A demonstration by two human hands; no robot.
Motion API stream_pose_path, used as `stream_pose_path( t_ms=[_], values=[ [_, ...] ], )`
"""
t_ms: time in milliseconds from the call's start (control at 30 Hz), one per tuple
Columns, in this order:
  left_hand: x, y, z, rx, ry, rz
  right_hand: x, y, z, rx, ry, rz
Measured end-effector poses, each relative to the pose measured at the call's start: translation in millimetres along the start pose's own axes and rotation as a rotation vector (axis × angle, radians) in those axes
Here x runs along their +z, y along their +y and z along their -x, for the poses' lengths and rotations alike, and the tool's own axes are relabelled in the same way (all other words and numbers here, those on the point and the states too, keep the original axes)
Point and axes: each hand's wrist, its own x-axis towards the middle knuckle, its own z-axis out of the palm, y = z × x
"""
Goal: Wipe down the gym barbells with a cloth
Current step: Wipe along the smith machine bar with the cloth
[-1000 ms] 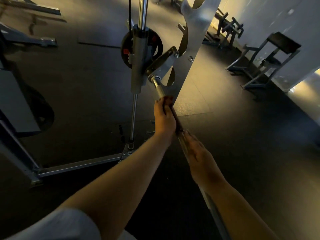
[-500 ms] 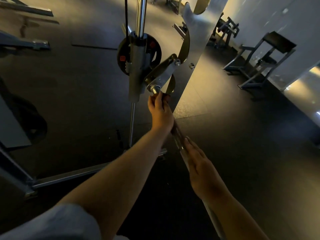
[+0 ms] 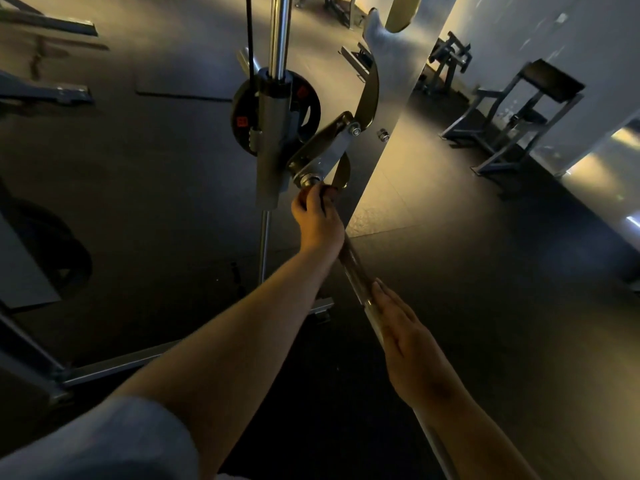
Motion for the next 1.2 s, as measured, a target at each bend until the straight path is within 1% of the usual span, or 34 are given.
stream_pose_path(
  t_ms=[100, 167, 333, 400, 467, 567, 667, 733, 867, 933, 1000, 1133, 1200],
  values=[
    [-0.3, 8.4, -23.3, -0.033, 0.033, -0.005, -1.1, 1.0, 1.2, -0.004, -0.001, 0.032],
    [0.5, 6.7, -16.7, -0.034, 0.035, 0.020, -1.4, 0.3, 1.2, -0.007, -0.003, 0.028],
    [4.7, -12.8, 53.1, -0.029, -0.005, 0.041, 2.1, 1.2, 0.8, -0.016, 0.008, -0.044],
    [2.5, -25.1, 90.8, 0.012, -0.044, 0.087, 2.4, 3.2, 1.8, -0.032, 0.013, -0.067],
    [3.0, -32.5, 103.7, 0.046, -0.057, 0.109, 1.7, 3.6, 2.6, -0.039, 0.016, -0.077],
    [6.4, -21.6, 74.7, -0.010, -0.036, 0.094, 1.8, 4.1, 6.7, -0.027, 0.018, -0.039],
    [-0.4, -2.5, 32.9, -0.046, -0.004, 0.023, 1.6, 2.9, 10.3, -0.030, 0.018, 0.036],
    [-2.4, 5.6, 16.7, -0.099, 0.007, 0.037, 0.8, 3.7, 10.7, -0.033, 0.009, 0.060],
    [5.2, 0.1, 55.7, -0.062, 0.021, 0.014, 1.4, 6.2, 7.4, -0.058, 0.010, 0.036],
    [4.8, -16.3, 82.5, -0.033, -0.022, 0.045, 2.4, 8.2, 6.0, -0.058, 0.004, 0.010],
    [3.5, -21.4, 82.7, -0.027, -0.051, 0.037, 2.5, 9.0, 5.8, -0.042, 0.000, 0.000],
    [3.2, 2.3, 18.3, -0.027, 0.014, -0.111, 1.1, 8.2, 6.1, -0.028, 0.007, 0.037],
    [-1.0, 15.5, -11.1, -0.047, 0.006, -0.172, 0.0, 6.8, 6.3, -0.023, 0.010, 0.030]
  ],
)
